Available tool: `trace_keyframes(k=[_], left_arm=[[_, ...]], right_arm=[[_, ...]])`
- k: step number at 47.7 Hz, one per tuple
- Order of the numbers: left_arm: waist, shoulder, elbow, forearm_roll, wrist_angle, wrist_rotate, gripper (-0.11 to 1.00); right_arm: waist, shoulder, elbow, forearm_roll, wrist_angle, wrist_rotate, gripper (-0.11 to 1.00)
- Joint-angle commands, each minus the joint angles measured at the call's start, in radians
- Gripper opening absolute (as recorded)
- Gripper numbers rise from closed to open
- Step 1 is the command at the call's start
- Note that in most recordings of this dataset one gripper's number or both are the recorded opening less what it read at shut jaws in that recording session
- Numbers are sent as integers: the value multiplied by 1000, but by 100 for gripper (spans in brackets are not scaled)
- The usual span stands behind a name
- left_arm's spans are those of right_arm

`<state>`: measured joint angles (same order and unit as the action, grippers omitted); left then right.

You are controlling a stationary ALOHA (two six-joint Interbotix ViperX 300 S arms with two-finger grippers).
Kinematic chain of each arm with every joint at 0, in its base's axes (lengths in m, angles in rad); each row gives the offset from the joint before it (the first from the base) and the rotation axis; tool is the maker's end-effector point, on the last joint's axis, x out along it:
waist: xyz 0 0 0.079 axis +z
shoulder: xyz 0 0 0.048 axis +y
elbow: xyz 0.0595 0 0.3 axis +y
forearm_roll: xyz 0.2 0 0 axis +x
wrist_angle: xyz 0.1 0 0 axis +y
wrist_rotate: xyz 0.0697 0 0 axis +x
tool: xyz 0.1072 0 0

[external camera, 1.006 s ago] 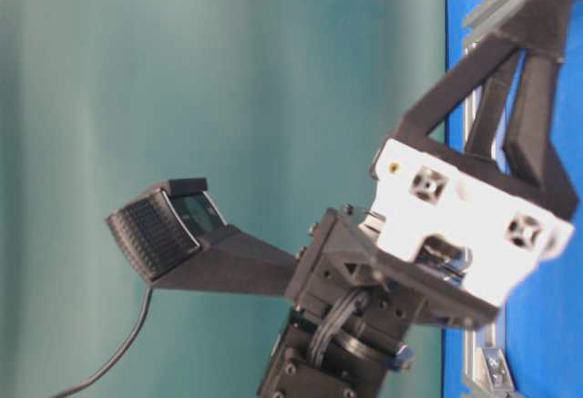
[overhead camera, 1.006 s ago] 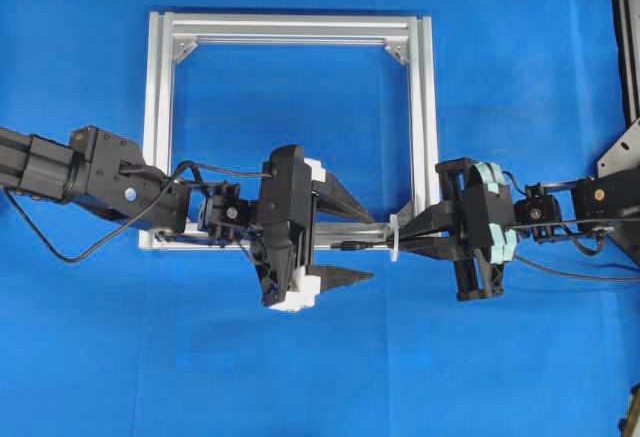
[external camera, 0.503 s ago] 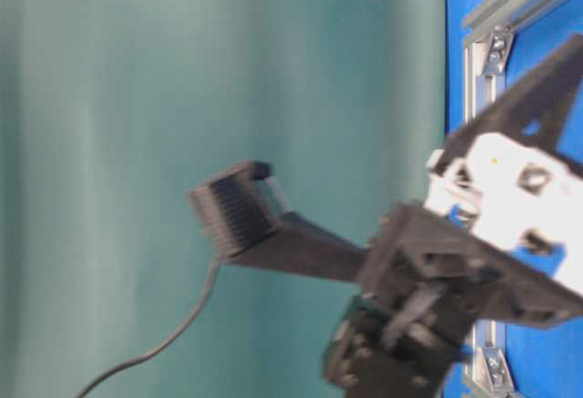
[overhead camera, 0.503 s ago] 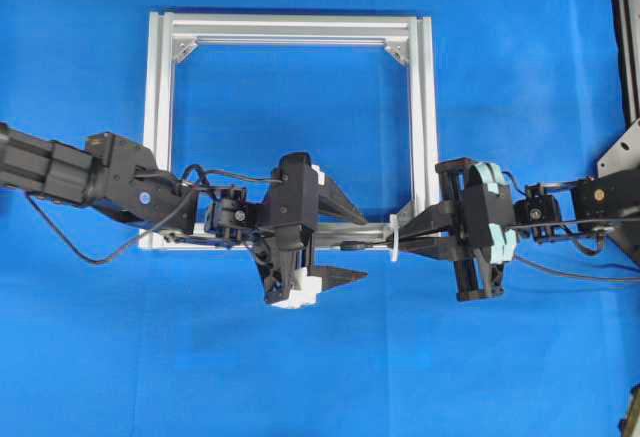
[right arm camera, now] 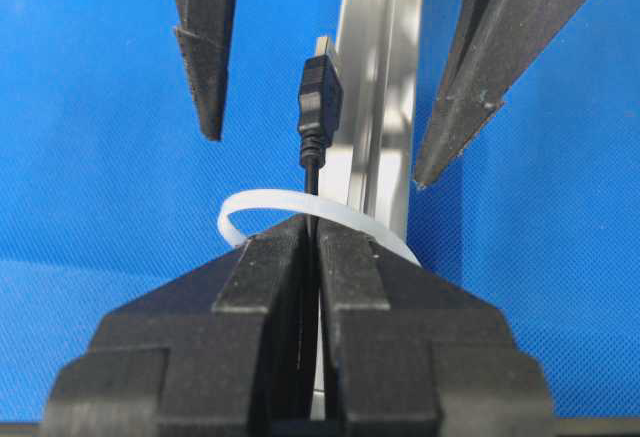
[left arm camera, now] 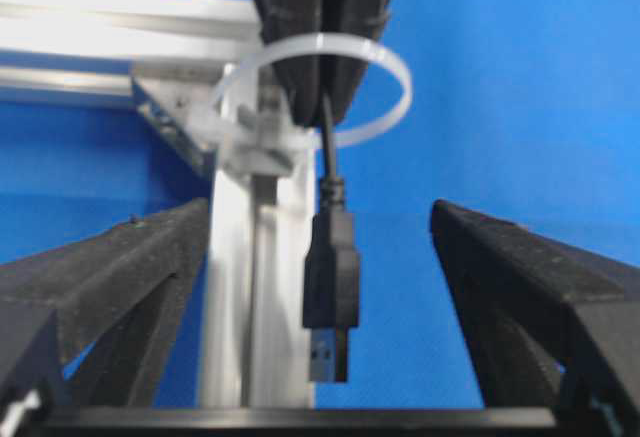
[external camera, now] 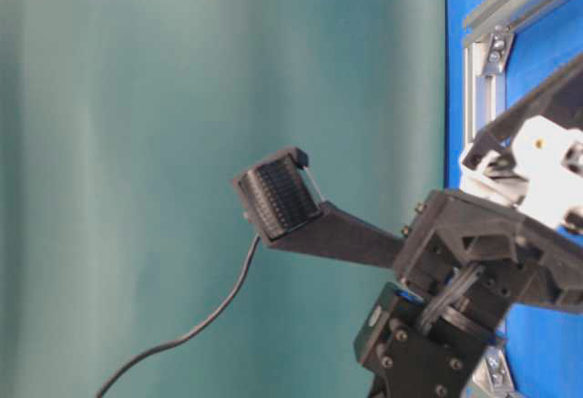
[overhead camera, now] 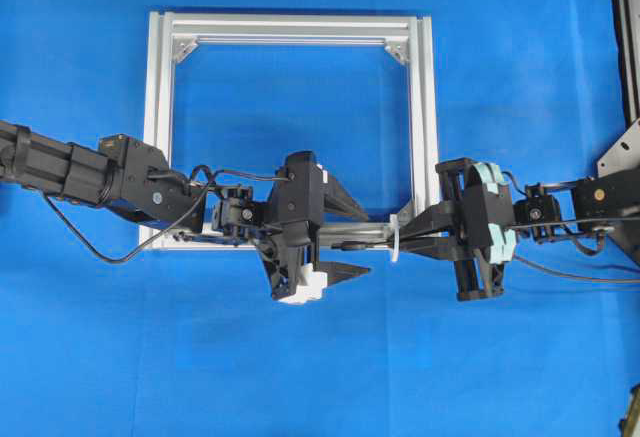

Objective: Insert the wire through the string loop located on the right side.
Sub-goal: 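Grasp the plug with the left gripper and open the right gripper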

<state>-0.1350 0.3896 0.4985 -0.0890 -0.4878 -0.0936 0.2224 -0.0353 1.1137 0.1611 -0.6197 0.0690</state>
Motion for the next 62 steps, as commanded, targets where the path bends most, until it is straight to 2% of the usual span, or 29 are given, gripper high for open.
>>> trace_keyframes(k=[1,40,43,45,55,57,62], left_arm=[[-3,-18,-20,3,-15,0,89],[-6,-21,-20,3,-11,3,87],[-8,-23,-20,3,-11,3,82],[-9,-23,-20,3,-12,5,74],[-9,-23,-20,3,-17,14,14],[-9,-23,-20,3,-15,14,9],[-9,-23,-20,3,-17,14,9]], right_arm=[[-2,-9,-6,2,-3,-2,-2],[-2,-9,-8,2,2,-2,-2],[-2,-9,-8,3,0,-2,-2],[-2,-9,-6,3,2,-2,-2],[-2,-9,-8,3,2,-2,-2],[-2,-9,-8,3,0,-2,-2],[-2,-9,-9,3,0,-2,-2]])
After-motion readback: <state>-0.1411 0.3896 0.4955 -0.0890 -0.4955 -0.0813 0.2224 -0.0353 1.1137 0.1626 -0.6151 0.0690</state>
